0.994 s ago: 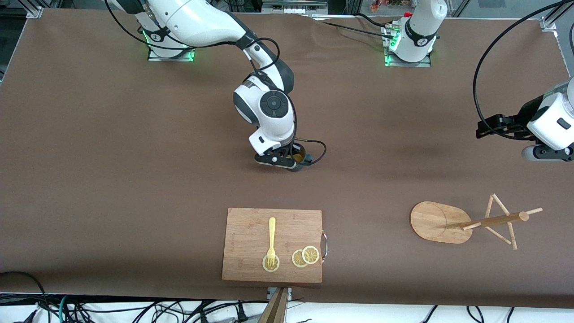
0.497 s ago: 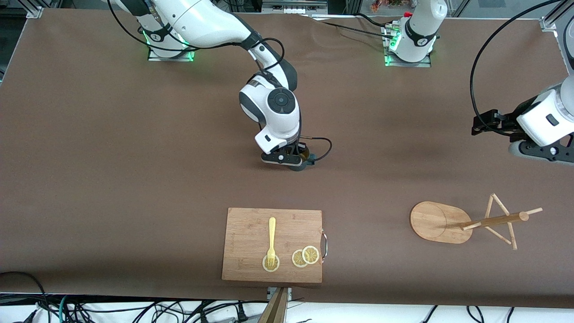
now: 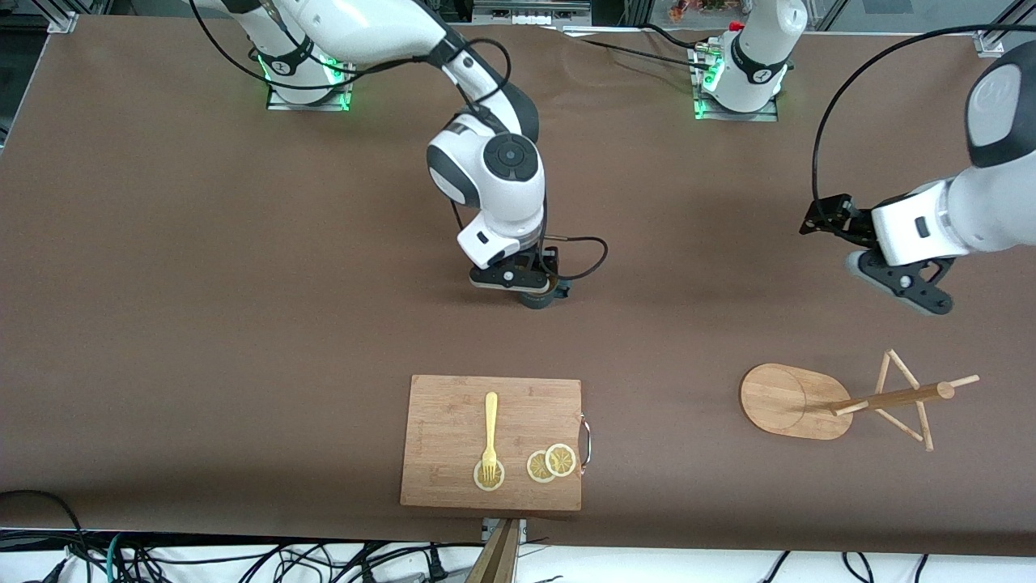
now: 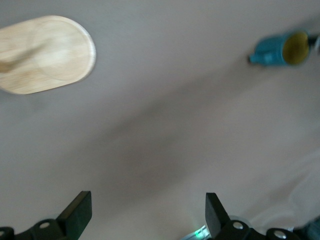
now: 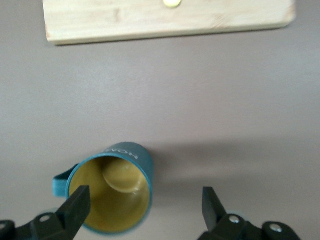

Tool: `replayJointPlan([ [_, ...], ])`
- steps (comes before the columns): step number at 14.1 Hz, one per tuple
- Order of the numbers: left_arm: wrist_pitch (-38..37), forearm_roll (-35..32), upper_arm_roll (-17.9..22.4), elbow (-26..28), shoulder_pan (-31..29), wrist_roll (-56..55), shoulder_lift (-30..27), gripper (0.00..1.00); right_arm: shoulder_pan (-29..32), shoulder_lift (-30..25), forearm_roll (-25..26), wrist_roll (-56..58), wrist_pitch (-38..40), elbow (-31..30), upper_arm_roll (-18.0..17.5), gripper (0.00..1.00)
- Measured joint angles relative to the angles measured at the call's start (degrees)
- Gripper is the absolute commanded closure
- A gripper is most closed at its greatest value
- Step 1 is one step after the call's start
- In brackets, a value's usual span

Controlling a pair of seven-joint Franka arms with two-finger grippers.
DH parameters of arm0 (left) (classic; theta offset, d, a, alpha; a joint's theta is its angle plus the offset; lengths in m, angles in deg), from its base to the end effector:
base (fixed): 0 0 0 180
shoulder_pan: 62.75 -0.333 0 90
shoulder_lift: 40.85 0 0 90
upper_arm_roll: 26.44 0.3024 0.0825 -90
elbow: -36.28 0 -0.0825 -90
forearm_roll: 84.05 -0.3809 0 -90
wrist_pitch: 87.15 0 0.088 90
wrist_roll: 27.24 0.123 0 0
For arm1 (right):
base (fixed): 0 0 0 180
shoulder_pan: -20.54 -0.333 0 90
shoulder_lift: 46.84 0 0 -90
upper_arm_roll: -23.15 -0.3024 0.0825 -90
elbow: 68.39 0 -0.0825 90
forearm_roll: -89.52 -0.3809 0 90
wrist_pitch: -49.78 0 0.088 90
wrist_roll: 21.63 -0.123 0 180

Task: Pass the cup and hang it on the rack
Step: 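Release the mug and withdraw the right gripper while the left gripper approaches, then move the left gripper sideways onto the teal mug handle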

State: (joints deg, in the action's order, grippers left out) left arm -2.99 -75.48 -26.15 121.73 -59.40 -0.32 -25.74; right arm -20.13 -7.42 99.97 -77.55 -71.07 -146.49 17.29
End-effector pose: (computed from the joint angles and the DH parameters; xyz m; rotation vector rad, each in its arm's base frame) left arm 0.5961 -0.0518 0.4733 2.8179 -0.7451 -0.3658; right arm 0.5185 0.5100 0.2958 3.1215 -0.1566 0.1771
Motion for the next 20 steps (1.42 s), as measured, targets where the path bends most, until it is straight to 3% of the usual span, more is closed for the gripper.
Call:
replayJointPlan([
  [4, 0.1, 0.5, -0.1, 3.5, 1.0, 11.9, 0.8, 0.0, 1.2, -7.7, 0.1, 6.9, 12.8, 0.1, 2.4, 0.0],
  [9, 7.3, 7.5, -0.4, 11.9, 2.8, 28.5, 1.4, 0.0, 2.8, -15.1, -0.4, 21.4, 23.4, 0.0, 10.7, 0.0],
  [14, 19.5, 21.3, -0.2, 24.0, 2.7, 50.7, 3.2, 0.0, 3.2, -19.2, -10.6, 38.8, 29.5, -0.3, 23.9, 0.0],
  [18, 25.7, 35.0, -0.2, 29.7, 2.7, 68.8, 7.2, 0.0, 3.6, -21.7, -13.4, 53.2, 31.4, -3.4, 32.8, 0.0],
  [20, 26.4, 42.9, -0.2, 30.4, 2.8, 79.6, 9.7, 0.0, 3.7, -25.0, -13.6, 57.8, 31.2, -8.8, 35.6, 0.0],
])
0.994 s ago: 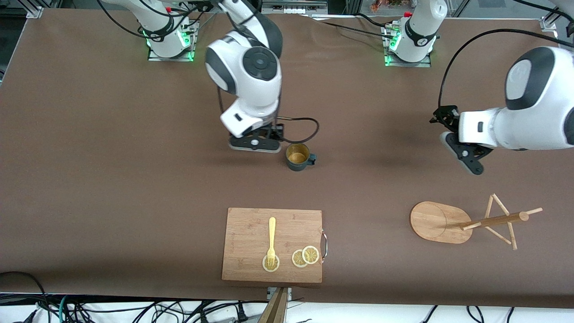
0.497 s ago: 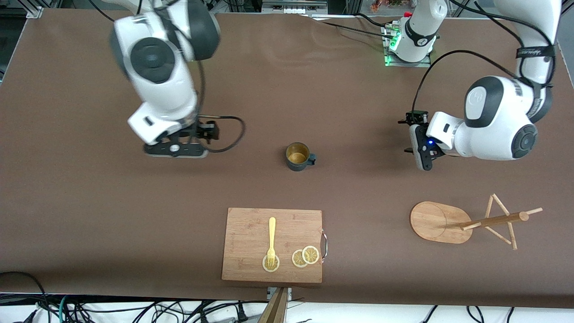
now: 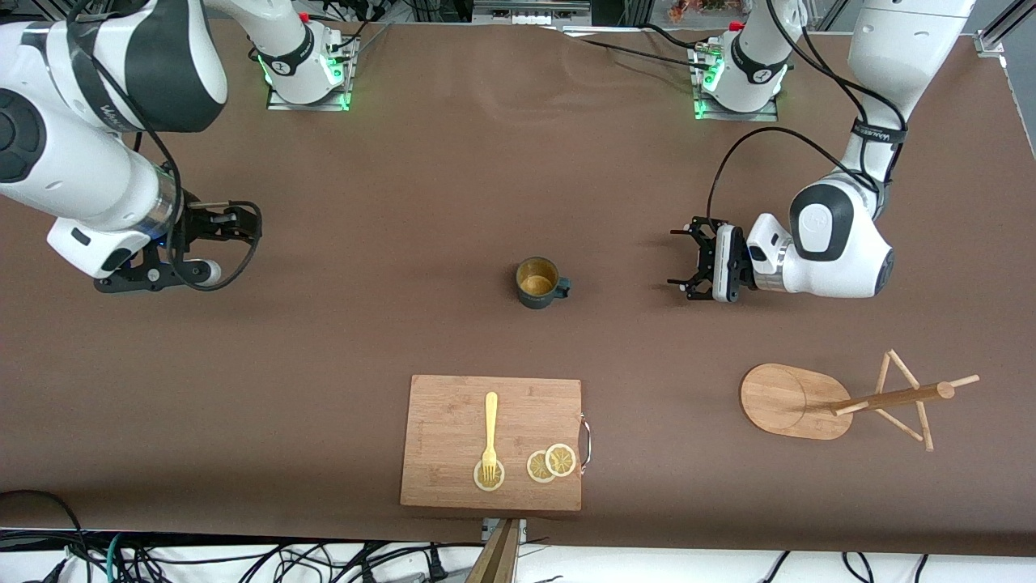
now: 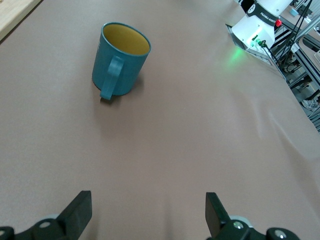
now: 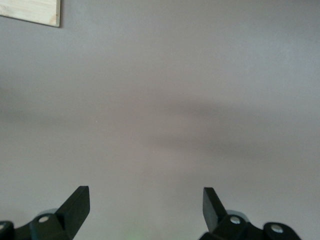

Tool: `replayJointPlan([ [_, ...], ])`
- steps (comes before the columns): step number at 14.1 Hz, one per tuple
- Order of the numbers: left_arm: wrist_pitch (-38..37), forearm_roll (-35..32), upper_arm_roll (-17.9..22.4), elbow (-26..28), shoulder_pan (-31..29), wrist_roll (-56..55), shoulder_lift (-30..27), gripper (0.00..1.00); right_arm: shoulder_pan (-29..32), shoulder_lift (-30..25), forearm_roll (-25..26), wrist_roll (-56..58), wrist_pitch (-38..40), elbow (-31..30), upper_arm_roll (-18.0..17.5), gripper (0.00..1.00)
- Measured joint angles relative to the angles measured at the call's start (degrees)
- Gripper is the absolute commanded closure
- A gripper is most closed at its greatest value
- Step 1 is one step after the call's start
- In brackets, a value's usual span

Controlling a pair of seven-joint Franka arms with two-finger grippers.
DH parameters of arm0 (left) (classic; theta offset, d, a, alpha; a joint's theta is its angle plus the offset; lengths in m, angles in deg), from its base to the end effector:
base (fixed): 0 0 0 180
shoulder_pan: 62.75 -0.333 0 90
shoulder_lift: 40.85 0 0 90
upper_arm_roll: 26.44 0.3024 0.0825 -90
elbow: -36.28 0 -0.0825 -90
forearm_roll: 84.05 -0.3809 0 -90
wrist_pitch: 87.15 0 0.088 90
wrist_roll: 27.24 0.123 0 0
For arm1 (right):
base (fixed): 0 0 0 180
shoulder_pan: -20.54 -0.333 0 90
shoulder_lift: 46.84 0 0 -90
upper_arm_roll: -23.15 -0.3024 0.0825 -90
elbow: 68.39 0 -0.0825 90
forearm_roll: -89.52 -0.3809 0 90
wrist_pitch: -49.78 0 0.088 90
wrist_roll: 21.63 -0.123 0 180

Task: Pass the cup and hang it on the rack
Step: 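Move the left gripper sideways onto the teal mug handle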

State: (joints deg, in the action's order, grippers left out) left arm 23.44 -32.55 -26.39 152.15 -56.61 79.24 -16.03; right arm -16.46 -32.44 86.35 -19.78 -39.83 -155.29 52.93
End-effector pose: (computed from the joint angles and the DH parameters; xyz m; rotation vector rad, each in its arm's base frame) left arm 0.5359 -0.1234 0.2000 1.7496 -1.4712 0.3063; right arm 0.5917 0.1100 0.4908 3.0442 0.2393 -0.2563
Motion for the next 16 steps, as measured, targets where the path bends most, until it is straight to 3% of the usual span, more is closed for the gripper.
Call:
replayJointPlan([
  [5, 4.4, 20.8, -1.8, 3.4, 2.3, 22.6, 4.9, 0.0, -0.1, -6.8, 0.0, 8.0, 1.9, -5.3, 5.1, 0.0],
  [16, 6.9, 43.6, -3.0, 4.2, 5.8, 42.5, 11.5, 0.0, -0.6, -8.4, 0.0, 9.5, 2.3, -7.0, 5.5, 0.0],
])
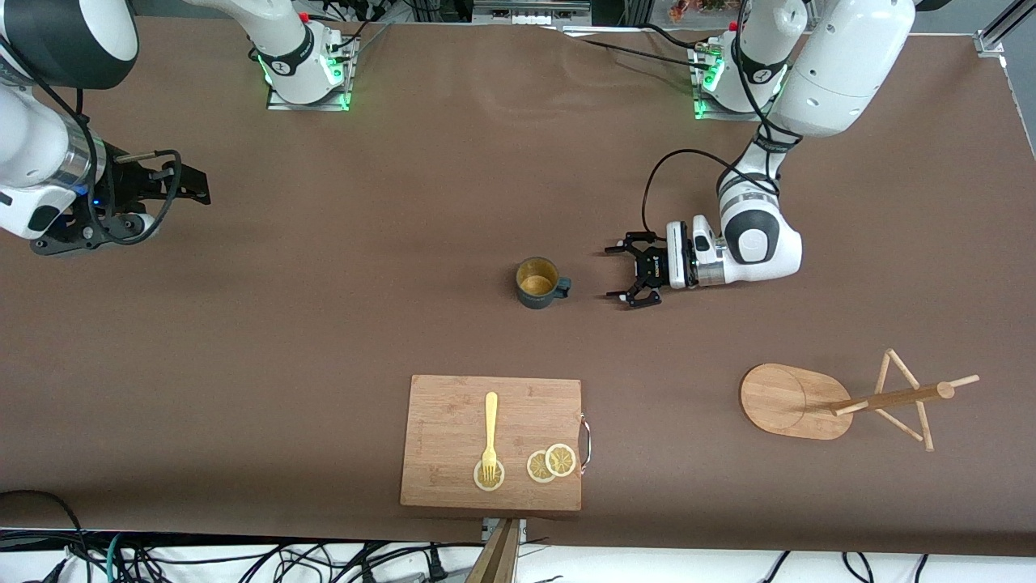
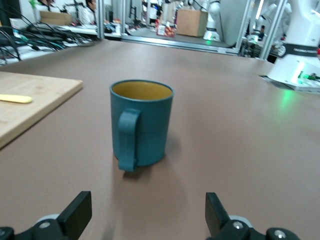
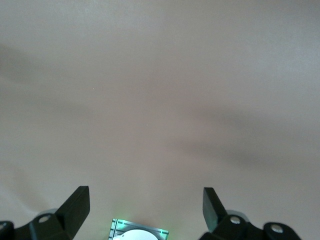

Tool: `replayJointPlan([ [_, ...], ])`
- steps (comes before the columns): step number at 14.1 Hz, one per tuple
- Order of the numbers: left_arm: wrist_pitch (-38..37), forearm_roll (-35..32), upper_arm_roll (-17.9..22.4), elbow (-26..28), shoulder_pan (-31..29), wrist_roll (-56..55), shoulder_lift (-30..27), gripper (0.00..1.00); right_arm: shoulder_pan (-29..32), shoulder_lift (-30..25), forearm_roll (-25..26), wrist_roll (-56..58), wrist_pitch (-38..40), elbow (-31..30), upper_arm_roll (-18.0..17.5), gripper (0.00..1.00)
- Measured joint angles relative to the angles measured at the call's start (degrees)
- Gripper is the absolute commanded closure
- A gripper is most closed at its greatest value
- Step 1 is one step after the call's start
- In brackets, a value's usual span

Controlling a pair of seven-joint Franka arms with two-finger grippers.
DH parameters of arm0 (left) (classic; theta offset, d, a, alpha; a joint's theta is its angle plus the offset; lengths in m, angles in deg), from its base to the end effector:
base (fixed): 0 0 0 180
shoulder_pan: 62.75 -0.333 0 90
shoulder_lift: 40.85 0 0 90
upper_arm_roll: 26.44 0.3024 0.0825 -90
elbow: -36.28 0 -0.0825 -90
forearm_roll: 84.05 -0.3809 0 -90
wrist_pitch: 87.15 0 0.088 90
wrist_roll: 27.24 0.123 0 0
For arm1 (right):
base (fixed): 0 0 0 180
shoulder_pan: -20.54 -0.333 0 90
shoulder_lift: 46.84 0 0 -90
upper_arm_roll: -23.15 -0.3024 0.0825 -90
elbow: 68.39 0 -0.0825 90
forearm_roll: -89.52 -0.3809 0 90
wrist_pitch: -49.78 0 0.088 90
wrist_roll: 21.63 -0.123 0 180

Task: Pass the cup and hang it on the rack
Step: 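Move the left gripper sideways onto the teal mug handle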

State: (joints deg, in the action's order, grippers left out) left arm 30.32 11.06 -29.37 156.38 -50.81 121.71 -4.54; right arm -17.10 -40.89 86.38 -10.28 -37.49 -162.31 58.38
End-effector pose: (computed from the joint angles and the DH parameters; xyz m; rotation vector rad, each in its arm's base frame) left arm 0.4981 -0.2050 0.0932 1.5626 -1.3679 0.9659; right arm 0.5572 0.0426 0.5120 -3.0940 -0.3633 0.3134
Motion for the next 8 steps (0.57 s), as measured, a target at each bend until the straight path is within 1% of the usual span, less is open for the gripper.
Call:
replayJointPlan([
  [2, 0.6, 2.5, 0.0, -0.6, 1.0, 1.4, 0.3, 0.0, 0.0, 0.1, 0.1, 0.0, 0.0, 0.0, 0.0, 0.0],
  [8, 1.8, 4.0, 0.0, -4.4, 3.4, 2.2, 3.2, 0.0, 0.5, 0.3, 1.3, 0.0, -0.2, -0.1, 0.0, 0.0],
])
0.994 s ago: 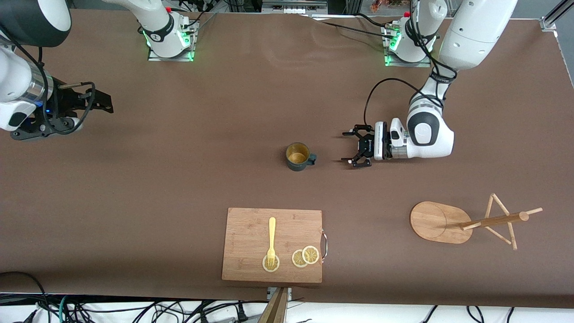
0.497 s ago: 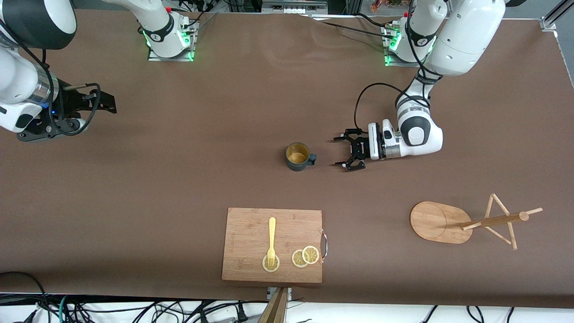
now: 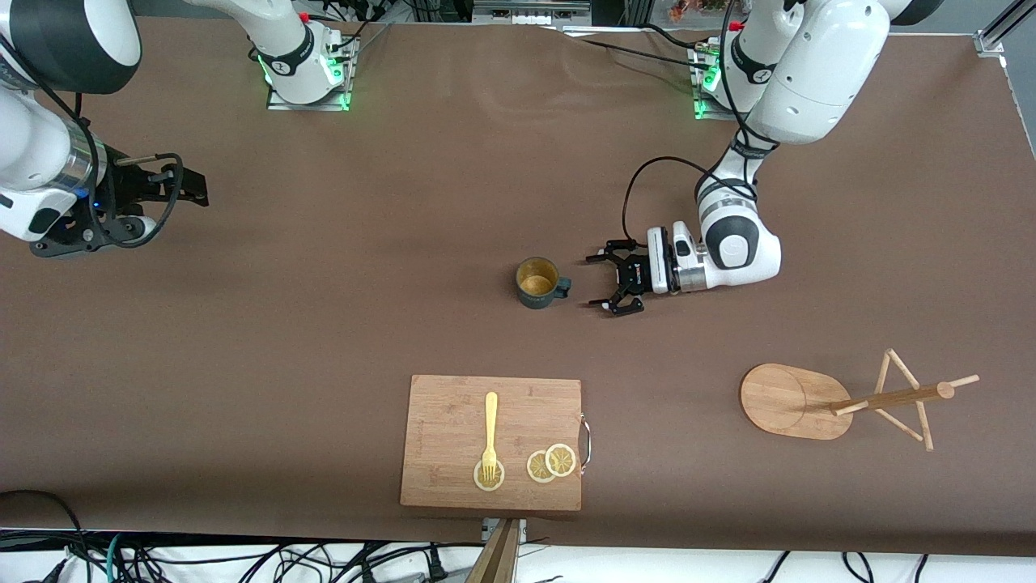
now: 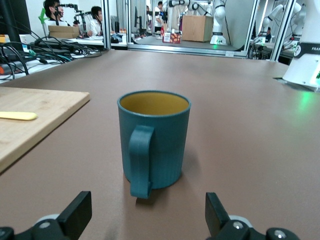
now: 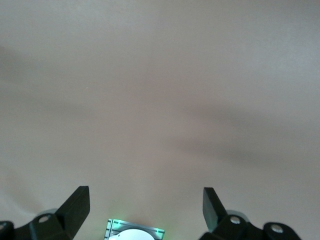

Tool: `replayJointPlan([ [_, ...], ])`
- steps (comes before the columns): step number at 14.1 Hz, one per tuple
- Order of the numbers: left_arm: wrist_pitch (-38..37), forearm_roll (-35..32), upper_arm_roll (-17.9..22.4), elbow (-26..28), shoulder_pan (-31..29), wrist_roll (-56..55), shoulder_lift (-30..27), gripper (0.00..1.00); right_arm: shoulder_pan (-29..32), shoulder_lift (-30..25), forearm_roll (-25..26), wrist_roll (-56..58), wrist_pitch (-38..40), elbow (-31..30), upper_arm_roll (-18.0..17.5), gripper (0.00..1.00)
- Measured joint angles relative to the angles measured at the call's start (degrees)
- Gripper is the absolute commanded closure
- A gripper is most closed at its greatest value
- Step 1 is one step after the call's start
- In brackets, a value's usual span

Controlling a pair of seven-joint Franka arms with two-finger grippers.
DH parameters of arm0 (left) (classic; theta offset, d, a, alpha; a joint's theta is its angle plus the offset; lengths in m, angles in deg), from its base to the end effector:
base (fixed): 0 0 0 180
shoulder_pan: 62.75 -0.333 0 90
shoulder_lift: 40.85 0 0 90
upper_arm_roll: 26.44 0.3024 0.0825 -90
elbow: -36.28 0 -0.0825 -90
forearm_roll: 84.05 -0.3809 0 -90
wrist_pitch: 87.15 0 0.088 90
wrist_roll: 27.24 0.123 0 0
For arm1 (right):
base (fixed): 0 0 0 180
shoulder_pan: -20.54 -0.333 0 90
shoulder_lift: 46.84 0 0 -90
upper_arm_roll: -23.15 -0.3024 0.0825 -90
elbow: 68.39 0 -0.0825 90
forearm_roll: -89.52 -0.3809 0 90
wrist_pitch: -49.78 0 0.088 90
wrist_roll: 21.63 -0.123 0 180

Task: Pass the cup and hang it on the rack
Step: 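Move the left gripper sideways onto the teal mug handle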

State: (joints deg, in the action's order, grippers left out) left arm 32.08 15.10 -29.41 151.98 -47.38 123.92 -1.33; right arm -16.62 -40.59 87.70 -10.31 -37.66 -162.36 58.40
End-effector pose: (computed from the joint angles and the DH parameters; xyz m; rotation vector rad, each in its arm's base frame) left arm 0.5094 -0.2375 0.0852 1.5475 -1.3942 1.0163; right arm 0.5587 0.0354 0.5094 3.0911 0.3500 -0.3197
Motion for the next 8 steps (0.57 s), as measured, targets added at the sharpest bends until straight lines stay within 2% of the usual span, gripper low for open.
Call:
replayJointPlan([
  [2, 0.9, 0.3, 0.0, -0.6, 0.6, 0.1, 0.6, 0.0, 3.2, 0.0, 0.2, 0.0, -0.2, 0.0, -1.7, 0.0],
  [3, 1.1, 0.9, 0.0, -0.9, 0.9, 0.2, 0.8, 0.0, 7.3, -0.1, 0.2, 0.0, -0.3, 0.0, -5.2, 0.0],
  [6, 1.4, 2.0, 0.0, -2.2, 1.9, 0.2, 1.6, 0.0, 22.5, -0.3, 0.9, 0.0, -0.7, 0.1, -19.4, 0.0],
  [8, 1.6, 3.3, -0.1, -3.3, 2.7, 0.3, 2.5, 0.0, 29.0, -1.0, 2.3, -1.9, -1.9, -0.1, -26.1, 0.0],
])
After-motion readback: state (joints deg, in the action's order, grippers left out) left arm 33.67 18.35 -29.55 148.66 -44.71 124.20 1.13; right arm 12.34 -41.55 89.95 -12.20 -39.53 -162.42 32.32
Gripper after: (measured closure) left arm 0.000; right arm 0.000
